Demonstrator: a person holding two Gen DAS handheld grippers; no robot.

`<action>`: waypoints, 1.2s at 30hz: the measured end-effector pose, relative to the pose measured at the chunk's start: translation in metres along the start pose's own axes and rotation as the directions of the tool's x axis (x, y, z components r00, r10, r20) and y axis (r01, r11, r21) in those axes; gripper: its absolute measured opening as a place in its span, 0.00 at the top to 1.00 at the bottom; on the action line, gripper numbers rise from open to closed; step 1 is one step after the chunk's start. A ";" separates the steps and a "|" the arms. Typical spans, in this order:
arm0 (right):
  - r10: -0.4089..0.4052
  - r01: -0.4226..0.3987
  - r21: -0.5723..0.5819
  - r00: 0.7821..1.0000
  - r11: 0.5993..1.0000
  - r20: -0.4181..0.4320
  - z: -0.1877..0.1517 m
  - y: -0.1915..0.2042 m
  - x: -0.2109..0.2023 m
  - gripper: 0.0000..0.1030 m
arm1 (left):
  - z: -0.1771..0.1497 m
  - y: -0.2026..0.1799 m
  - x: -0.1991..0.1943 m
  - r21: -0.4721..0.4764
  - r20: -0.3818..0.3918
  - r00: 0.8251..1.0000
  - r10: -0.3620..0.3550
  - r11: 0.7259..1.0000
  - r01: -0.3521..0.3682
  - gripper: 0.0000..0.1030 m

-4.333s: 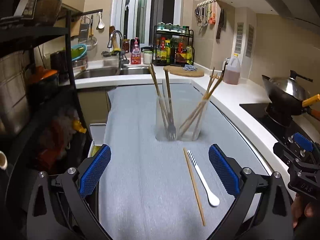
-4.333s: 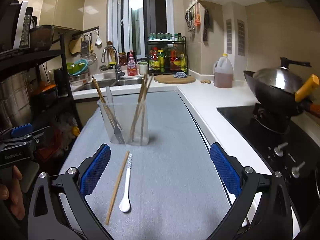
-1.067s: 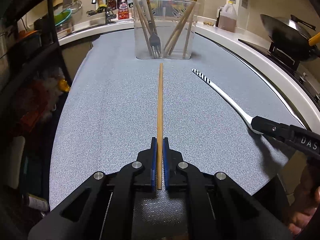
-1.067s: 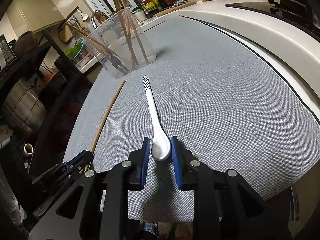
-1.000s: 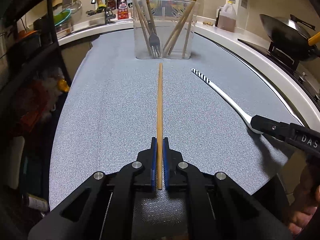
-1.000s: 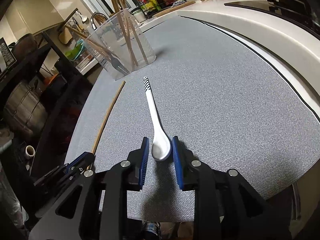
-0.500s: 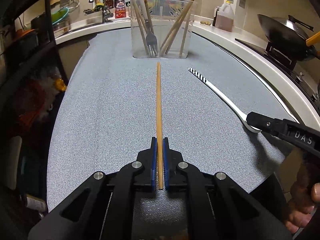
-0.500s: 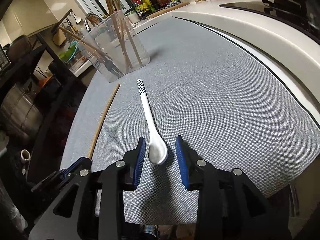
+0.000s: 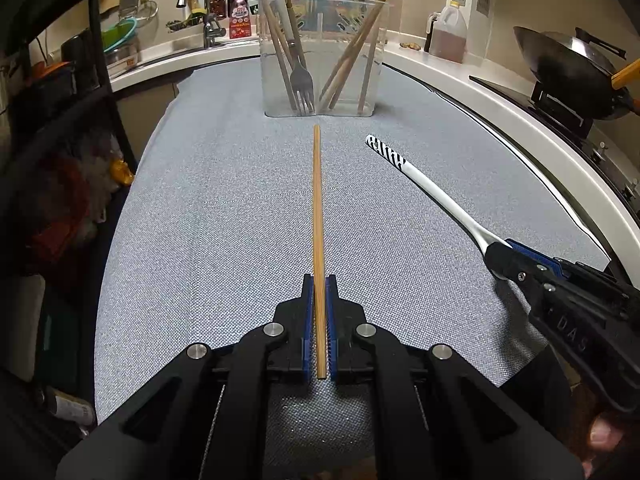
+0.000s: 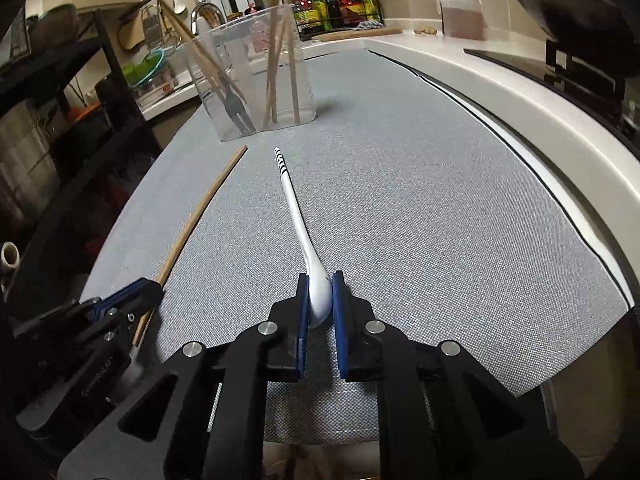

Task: Organize utensils
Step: 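Lift the spoon with the right tool toward the container while the left tool carries its chopstick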

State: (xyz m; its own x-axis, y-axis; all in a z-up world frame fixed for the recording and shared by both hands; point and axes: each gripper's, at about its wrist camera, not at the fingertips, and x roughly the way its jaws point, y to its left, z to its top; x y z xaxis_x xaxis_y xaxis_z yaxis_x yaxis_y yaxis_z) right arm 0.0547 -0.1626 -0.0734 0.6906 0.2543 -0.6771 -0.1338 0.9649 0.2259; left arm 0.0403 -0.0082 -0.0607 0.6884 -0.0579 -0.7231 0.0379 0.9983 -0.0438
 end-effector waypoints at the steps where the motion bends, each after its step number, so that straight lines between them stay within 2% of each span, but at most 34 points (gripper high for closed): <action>1: -0.008 0.008 -0.013 1.000 1.000 0.005 -0.001 0.002 0.000 0.88 | 0.000 0.000 0.000 0.001 0.000 1.000 0.001 1.000 -0.001 0.94; 10: -0.042 0.044 -0.053 0.999 0.998 0.030 0.000 0.002 -0.010 0.89 | 0.000 0.001 -0.004 -0.003 0.010 1.000 0.001 1.000 -0.001 0.95; 16: -0.059 0.068 -0.088 0.994 0.994 0.096 0.010 0.000 -0.034 0.89 | 0.001 0.001 -0.022 0.012 0.071 0.997 0.007 1.000 -0.008 0.95; 25: -0.070 0.094 -0.122 0.980 0.988 0.186 0.025 0.000 -0.067 0.89 | 0.009 0.001 -0.055 0.024 0.197 0.980 0.016 0.999 -0.021 0.95; 36: -0.044 0.088 -0.157 0.964 0.984 0.261 0.045 0.007 -0.091 0.88 | 0.029 0.005 -0.075 0.006 0.255 0.967 -0.002 1.000 0.001 0.95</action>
State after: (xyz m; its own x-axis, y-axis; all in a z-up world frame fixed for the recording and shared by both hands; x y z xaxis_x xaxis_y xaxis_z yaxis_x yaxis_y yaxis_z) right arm 0.0228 -0.1823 0.0213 0.8576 0.1855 -0.4798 -0.1827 0.9817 0.0530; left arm 0.0100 0.0017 0.0133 0.8504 -0.0573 -0.5230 0.0426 0.9983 -0.0400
